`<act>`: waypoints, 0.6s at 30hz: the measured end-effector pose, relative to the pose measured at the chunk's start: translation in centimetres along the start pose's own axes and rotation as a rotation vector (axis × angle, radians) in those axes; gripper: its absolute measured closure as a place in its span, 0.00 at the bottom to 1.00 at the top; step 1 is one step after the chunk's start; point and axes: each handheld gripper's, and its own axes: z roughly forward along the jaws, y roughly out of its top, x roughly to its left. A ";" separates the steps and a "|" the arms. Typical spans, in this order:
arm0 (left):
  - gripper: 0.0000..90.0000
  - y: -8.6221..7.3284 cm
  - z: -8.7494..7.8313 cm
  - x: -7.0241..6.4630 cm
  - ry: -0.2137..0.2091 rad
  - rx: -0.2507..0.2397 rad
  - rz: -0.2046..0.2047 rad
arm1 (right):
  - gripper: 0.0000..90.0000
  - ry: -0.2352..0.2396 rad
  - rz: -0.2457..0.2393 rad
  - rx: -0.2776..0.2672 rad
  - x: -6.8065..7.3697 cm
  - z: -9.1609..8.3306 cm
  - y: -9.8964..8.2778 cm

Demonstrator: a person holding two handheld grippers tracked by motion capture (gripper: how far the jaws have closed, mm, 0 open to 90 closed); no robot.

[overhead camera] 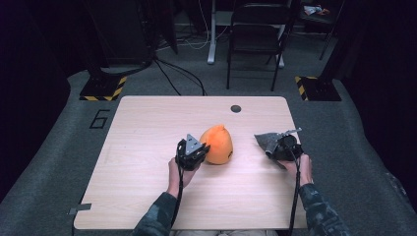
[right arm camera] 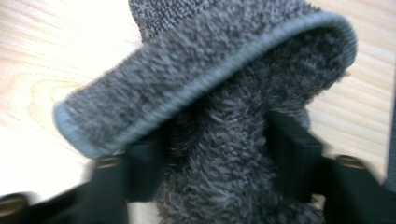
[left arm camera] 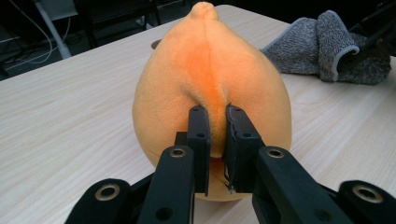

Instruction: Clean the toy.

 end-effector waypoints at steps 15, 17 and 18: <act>0.93 0.7 -1.3 0.6 0.009 -0.032 -0.089 | 0.04 0.092 0.034 -0.115 -0.6 -4.7 -1.0; 0.93 1.0 -1.8 0.4 0.006 -0.031 -0.094 | 0.04 0.089 0.036 -0.121 -0.6 -4.9 -2.2; 0.93 1.1 -2.0 0.3 0.003 -0.032 -0.101 | 0.03 0.086 0.040 -0.125 -0.6 -4.9 -2.9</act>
